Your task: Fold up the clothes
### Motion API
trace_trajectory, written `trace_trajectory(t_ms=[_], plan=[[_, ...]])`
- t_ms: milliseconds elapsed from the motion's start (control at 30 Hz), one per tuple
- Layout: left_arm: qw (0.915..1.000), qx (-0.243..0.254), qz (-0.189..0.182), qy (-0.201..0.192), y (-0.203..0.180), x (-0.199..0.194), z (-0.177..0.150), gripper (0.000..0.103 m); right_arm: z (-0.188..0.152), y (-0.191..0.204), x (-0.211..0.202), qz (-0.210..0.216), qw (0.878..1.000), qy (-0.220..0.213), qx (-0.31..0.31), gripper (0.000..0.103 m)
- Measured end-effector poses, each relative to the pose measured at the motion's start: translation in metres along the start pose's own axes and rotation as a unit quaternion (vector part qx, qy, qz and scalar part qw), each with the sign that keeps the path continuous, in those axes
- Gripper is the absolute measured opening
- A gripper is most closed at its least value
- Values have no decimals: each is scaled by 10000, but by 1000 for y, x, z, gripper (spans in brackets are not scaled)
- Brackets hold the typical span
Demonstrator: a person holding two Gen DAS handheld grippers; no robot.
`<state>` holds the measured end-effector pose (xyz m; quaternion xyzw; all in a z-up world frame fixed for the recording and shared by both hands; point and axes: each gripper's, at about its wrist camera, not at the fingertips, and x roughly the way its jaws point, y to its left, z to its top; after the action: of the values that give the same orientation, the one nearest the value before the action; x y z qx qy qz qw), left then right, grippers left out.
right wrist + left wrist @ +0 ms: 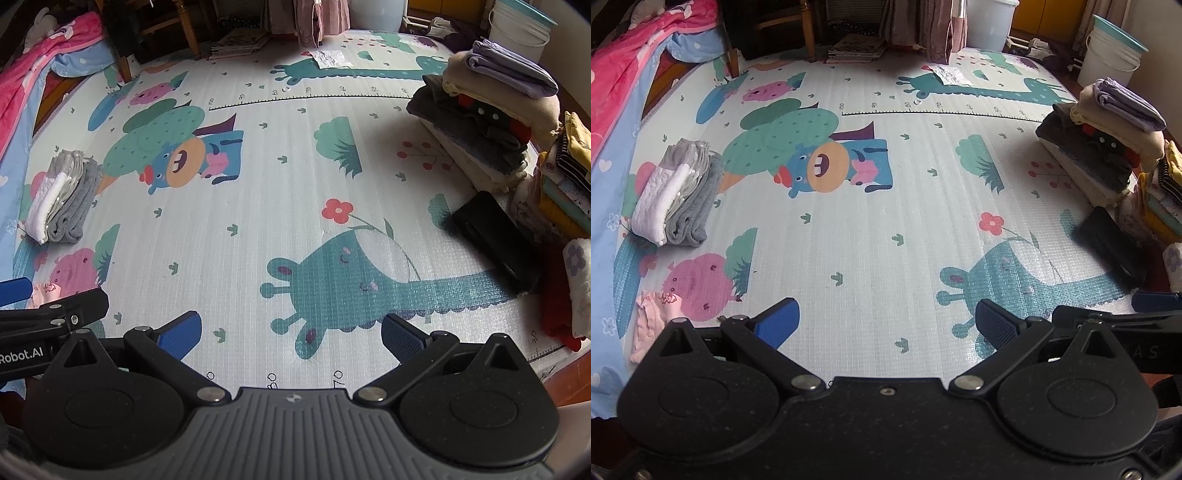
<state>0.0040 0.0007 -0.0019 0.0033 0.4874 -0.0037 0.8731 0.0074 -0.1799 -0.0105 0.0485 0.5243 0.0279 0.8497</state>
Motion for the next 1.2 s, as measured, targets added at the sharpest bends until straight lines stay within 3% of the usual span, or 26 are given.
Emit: trace_trajectory(t_ms=[1200], plan=[[10000,-23,38,33,10,2,1,103,1,2,0,-15,10000,27,14,103]])
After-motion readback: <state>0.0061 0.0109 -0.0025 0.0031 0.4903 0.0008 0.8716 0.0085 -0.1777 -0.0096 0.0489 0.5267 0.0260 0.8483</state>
